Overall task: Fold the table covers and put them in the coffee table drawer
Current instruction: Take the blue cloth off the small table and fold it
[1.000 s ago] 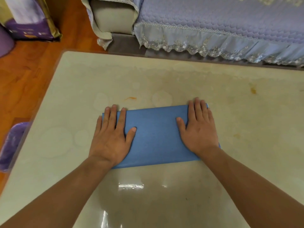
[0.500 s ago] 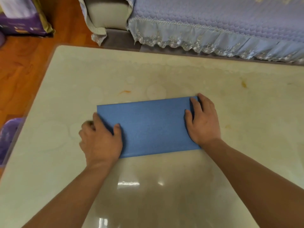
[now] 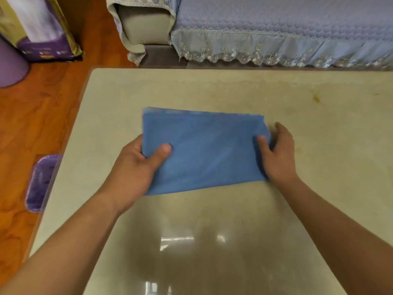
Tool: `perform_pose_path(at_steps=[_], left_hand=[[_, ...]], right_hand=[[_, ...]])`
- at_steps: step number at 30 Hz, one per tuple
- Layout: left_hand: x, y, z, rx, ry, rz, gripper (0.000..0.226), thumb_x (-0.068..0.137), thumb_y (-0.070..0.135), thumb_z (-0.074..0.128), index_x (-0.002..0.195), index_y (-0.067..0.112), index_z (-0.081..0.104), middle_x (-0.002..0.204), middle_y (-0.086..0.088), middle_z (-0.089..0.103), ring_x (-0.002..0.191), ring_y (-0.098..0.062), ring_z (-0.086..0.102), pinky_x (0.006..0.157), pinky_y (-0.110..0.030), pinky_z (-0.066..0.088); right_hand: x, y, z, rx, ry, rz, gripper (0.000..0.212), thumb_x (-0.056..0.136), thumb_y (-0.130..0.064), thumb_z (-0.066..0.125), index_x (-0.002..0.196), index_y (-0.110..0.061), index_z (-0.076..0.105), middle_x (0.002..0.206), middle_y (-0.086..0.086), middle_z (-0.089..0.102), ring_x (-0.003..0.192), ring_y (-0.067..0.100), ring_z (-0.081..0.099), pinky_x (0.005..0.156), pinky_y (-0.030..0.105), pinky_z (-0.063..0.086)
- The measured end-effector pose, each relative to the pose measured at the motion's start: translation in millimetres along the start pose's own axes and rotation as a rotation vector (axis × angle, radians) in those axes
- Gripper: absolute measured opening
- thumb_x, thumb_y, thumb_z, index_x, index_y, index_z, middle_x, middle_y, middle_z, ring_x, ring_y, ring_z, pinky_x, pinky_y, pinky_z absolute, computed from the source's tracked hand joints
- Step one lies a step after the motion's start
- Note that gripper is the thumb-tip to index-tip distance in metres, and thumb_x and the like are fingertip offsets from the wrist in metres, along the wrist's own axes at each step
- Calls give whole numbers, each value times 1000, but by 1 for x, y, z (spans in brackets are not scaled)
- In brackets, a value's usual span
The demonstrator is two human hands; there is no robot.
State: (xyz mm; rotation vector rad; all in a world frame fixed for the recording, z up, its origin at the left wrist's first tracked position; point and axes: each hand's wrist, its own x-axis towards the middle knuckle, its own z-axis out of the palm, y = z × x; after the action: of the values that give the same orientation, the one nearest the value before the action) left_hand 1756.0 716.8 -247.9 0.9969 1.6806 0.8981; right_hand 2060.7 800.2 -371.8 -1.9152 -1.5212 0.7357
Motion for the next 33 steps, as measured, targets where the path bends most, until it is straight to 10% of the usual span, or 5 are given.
perform_pose_path(at_steps=[9,15,20,26,33], left_hand=[[-79,58,-44,8,-306,277,33,76,21,80,108,28,79,109,10,77,104,-8,72,84,-16,55],[-79,32,-33,-426,-195,-273,40,96,42,53,126,20,67,122,-10,72,107,-26,70,88,-44,59],[-74,-31,42,305,29,-295,42,102,48,48,90,12,64,97,-14,72,97,-39,67,77,-44,50],[-115,-96,98,1167,-10,380,63,102,44,43,156,11,34,157,-24,32,146,-45,27,120,-55,19],[-111,-144,118,1318,-190,482,73,98,62,32,160,24,25,169,-15,8,155,-40,2,123,-61,9]], right_hand=[[-43,-33,-74,991,-628,400,46,89,-57,57,115,-26,77,131,1,68,122,14,63,95,29,53],[-102,-21,-155,1034,-546,505,39,99,-36,50,121,-11,69,114,13,73,98,27,72,74,37,61],[-121,20,-140,469,-208,568,13,101,-21,59,104,-11,67,97,9,74,93,31,68,76,42,59],[-140,36,-110,-436,234,113,45,89,-7,55,133,-3,56,134,25,51,116,43,49,100,48,41],[-221,67,-67,-720,-207,-82,66,105,-54,23,161,-21,16,169,6,6,156,30,0,122,57,16]])
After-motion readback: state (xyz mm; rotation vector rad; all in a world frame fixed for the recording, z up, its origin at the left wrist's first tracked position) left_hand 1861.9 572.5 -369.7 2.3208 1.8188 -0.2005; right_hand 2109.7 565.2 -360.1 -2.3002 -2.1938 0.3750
